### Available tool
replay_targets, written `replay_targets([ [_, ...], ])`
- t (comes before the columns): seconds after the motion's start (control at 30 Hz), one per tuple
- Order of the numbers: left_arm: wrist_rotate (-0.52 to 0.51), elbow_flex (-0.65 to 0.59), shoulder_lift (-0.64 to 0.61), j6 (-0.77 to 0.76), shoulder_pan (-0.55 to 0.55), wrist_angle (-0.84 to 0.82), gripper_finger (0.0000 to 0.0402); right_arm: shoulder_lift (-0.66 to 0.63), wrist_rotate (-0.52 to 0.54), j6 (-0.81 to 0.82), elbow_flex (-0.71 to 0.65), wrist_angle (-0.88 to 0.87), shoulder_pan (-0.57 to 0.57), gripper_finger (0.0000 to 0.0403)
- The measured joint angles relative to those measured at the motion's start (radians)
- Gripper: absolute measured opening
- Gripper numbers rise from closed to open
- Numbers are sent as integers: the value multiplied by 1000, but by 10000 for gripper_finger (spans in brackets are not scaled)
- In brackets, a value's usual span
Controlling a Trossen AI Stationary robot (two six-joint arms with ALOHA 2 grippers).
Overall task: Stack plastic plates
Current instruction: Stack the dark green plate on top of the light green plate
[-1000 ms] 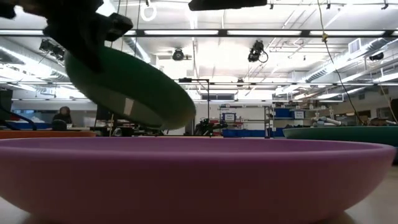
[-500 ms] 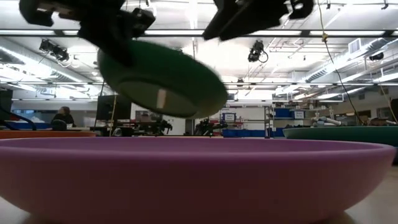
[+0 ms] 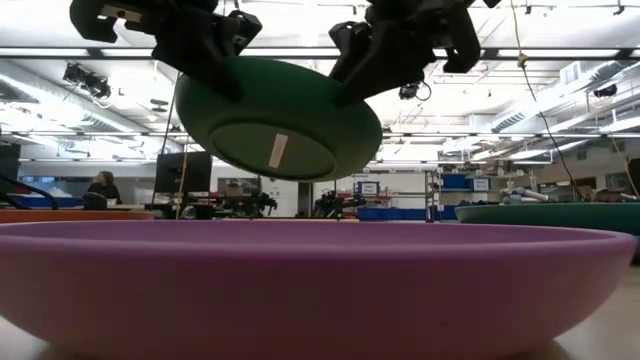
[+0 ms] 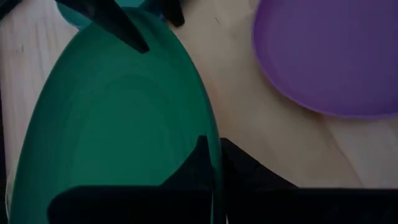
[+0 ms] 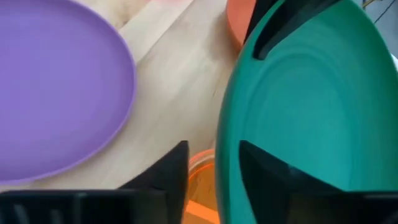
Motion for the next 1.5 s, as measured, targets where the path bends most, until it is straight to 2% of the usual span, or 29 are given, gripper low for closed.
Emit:
replay_targets([
  [0.1,-6,0,0,0,0,15,21,0,0,3,0,0,-5,87],
  [0.2,-40,0,0,-6,-4,29,40,0,2,2,0,0,-8,26],
  [0.23,-54,0,0,-6,-9,29,47,0,2,2,0,-2,-9,17],
  [0.37,-80,0,-2,-38,-19,26,78,1,34,2,10,-36,-3,15],
  [0.47,-102,11,-36,-91,-24,-18,111,1,134,26,54,-143,30,13],
  [0.6,-135,51,-116,-245,-37,-151,163,1,276,135,149,-372,109,13],
  [0.7,-135,58,-189,-371,-39,-237,200,0,334,266,230,-538,173,13],
  [0.87,-140,58,-290,-488,-50,-341,243,-1,357,518,314,-783,254,13],
  [0.97,-162,58,-333,-527,-58,-373,253,-1,341,719,320,-917,288,13],
  [1.17,-240,21,-354,-567,-94,-381,253,-1,358,1249,269,-1179,383,13],
  [1.27,-252,-38,-352,-563,-105,-304,253,-1,353,1394,183,-1154,445,13],
  [1.5,-255,-170,-352,-559,-96,-138,253,-1,375,1544,-30,-975,498,13],
])
